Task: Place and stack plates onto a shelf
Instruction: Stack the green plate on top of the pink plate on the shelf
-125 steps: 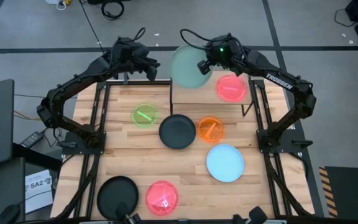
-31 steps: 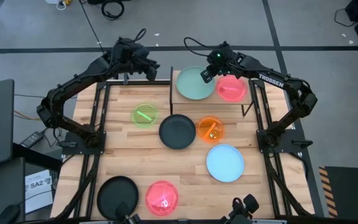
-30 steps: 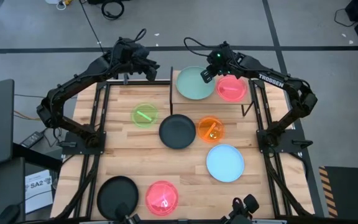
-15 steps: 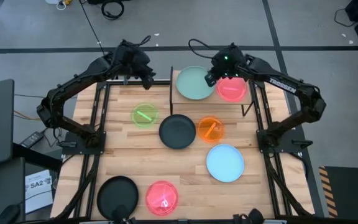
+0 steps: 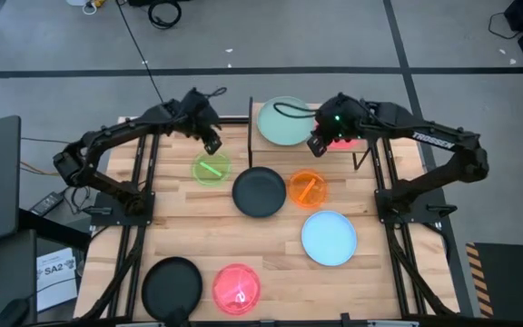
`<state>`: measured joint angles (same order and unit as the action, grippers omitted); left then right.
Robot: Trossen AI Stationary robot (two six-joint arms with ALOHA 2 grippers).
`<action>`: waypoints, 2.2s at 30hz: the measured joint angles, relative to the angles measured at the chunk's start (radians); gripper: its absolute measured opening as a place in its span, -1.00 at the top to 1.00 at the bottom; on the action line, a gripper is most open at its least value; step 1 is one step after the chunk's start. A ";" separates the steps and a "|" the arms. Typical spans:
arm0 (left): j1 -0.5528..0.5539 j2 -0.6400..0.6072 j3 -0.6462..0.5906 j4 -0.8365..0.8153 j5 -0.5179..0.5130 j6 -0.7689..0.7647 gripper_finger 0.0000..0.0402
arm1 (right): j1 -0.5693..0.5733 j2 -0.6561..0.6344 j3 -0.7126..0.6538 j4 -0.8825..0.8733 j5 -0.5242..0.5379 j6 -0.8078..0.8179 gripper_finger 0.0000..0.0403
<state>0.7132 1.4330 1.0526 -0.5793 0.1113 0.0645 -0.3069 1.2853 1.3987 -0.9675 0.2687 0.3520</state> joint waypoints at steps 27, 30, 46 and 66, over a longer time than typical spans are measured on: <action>-0.403 0.000 -0.204 0.034 -0.146 0.079 0.37 | 0.196 0.089 0.000 0.014 0.000 0.047 0.37; -0.442 0.000 -0.229 0.033 -0.205 0.078 0.37 | 0.196 0.089 0.000 0.015 0.000 0.046 0.37; -0.521 0.001 -0.360 0.126 -0.329 -0.009 0.37 | 0.196 0.089 0.000 0.014 0.000 0.038 0.37; -0.521 0.002 -0.480 0.345 -0.345 -0.033 0.37 | 0.196 0.089 0.000 0.015 0.000 0.038 0.37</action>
<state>0.1921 1.4345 0.5726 -0.2341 -0.2332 0.0310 -0.1112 1.3746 1.3987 -0.9528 0.2684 0.3901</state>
